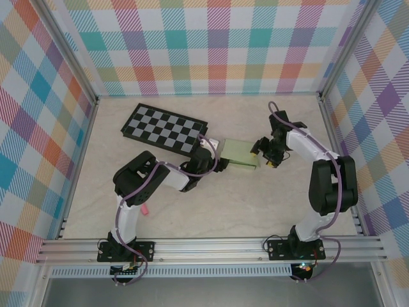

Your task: Fold the paper box

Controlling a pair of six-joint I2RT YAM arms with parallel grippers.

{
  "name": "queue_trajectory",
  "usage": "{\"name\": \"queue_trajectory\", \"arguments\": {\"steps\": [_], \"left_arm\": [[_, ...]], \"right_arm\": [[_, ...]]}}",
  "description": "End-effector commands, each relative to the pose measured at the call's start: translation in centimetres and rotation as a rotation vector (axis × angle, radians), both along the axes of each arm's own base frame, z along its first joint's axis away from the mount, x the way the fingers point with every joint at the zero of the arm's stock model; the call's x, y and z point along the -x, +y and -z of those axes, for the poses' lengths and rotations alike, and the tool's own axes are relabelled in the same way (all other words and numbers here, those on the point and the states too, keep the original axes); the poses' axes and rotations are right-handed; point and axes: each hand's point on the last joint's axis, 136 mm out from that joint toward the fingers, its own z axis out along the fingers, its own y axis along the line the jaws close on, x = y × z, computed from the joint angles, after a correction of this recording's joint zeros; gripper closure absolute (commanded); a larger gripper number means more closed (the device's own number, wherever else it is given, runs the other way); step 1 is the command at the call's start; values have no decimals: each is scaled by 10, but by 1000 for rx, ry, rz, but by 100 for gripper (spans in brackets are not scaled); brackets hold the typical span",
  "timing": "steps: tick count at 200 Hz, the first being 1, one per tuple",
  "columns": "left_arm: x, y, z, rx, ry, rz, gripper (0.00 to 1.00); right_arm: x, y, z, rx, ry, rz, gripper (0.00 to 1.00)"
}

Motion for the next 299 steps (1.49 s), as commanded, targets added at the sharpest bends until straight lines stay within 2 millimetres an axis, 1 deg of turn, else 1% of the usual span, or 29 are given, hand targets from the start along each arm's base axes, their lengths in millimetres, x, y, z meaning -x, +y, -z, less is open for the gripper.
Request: {"name": "queue_trajectory", "arguments": {"steps": [1,30,43,49,62,80,92,106,118,127,135,151,164,186,209,212,219,232,240,250,258,262,274,284,290,299], "left_arm": [[21,-4,-8,18,-9,83,0],[41,-2,-30,72,-14,147,0],[57,-1,-37,131,13,182,0],[66,0,-38,145,24,202,0],[80,3,-41,132,40,230,0],[97,11,-44,112,34,263,0],[104,20,-46,110,28,258,0],[102,30,-52,59,0,228,0],[85,44,-61,18,-25,130,0],[71,48,-70,25,-23,93,0],[62,44,-79,39,-10,115,0],[50,27,-82,43,68,200,0],[41,18,-78,48,138,237,0],[30,15,-60,12,208,210,0],[23,7,-41,4,304,221,4],[21,8,-37,-2,317,209,5],[16,9,-30,-13,338,181,9],[10,13,-17,-50,356,136,15],[6,15,-13,-83,340,118,15],[6,16,-3,-150,315,112,15],[9,13,5,-188,324,132,16],[10,12,9,-198,331,139,18],[14,8,20,-206,355,153,19],[14,9,26,-199,370,136,19],[13,10,28,-201,371,124,21],[11,14,30,-218,367,100,22]], "right_arm": [[-1,-12,4,120,7,-56,32],[-4,-15,17,151,23,-62,32],[-5,-15,21,154,30,-62,32],[-6,-14,22,155,30,-64,32],[-7,-14,26,167,33,-66,32],[-8,-17,28,210,31,-71,32],[-9,-14,29,219,26,-85,32],[-10,-10,30,226,20,-108,32],[-11,-9,30,242,16,-122,32],[-12,-9,31,251,10,-133,32],[-14,-8,31,259,3,-144,32],[-17,-9,31,278,-11,-165,32],[-18,-11,32,298,-18,-180,33],[-20,-12,34,313,-39,-203,33],[-19,-9,41,311,-38,-228,35],[-19,-9,41,311,-37,-230,36],[-20,-9,43,311,-37,-238,41],[-20,-6,44,306,-41,-256,43],[-21,-4,45,299,-42,-260,43],[-21,-1,46,291,-46,-264,43],[-21,0,46,281,-44,-266,43],[-21,2,46,277,-44,-267,43],[-21,6,46,255,-48,-272,43],[-21,9,43,242,-60,-276,43],[-22,11,40,228,-71,-280,43],[-23,14,35,215,-86,-284,43]]}}
